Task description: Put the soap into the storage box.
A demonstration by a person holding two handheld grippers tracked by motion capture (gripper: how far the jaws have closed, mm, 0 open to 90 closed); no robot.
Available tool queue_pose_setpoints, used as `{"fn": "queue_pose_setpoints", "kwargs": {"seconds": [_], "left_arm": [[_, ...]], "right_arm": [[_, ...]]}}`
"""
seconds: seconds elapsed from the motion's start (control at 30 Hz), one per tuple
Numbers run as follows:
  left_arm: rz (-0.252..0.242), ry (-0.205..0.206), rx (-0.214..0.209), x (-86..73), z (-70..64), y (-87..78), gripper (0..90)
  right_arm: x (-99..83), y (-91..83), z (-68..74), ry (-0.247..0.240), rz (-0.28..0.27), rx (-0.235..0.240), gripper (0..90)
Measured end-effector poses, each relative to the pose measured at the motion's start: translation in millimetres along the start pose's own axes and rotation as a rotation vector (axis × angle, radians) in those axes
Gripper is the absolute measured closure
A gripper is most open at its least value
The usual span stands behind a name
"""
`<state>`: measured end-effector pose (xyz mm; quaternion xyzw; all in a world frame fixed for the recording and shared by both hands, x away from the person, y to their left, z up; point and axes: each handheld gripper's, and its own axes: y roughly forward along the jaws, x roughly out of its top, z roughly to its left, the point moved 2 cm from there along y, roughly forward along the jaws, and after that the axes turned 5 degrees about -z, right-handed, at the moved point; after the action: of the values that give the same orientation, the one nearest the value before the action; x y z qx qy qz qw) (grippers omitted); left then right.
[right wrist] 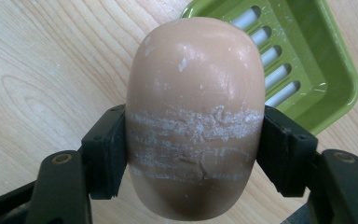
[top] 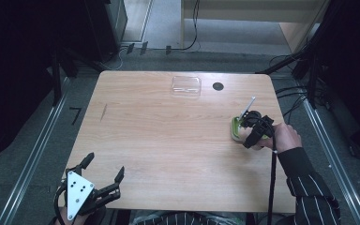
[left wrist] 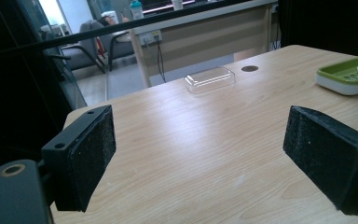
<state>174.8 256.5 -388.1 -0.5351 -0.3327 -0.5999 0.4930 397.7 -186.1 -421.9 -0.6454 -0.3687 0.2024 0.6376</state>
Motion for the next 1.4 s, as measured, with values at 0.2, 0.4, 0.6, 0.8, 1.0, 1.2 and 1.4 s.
{"fn": "queue_pose_setpoints", "kwargs": {"seconds": [0.2,0.4,0.6,0.8,1.0,1.2,1.4], "left_arm": [[0.001,0.002,-0.001,0.0,0.0,0.0,9.6],[0.001,0.000,0.000,0.0,0.0,0.1,9.6],[0.001,0.001,0.000,0.0,0.0,0.1,9.6],[0.000,0.000,0.000,0.0,-0.1,0.0,9.6],[0.001,0.000,0.000,-0.1,0.0,0.0,9.6],[0.001,-0.001,0.002,-0.1,0.1,0.0,9.6],[0.001,-0.001,0.001,-0.1,0.2,-0.1,9.6]], "right_arm": [[2.1,0.7,-3.8,-0.010,0.008,0.000,33.1],[6.6,2.5,-8.0,-0.025,0.005,0.004,33.1],[11.5,2.5,-10.7,-0.037,-0.003,0.006,33.1],[16.3,2.6,-16.1,-0.068,-0.006,0.009,33.1],[20.5,3.2,-20.5,-0.073,0.000,0.002,33.1],[26.0,4.4,-21.4,-0.100,-0.007,0.009,33.1],[29.5,3.4,-26.8,-0.119,-0.005,0.005,33.1]]}}
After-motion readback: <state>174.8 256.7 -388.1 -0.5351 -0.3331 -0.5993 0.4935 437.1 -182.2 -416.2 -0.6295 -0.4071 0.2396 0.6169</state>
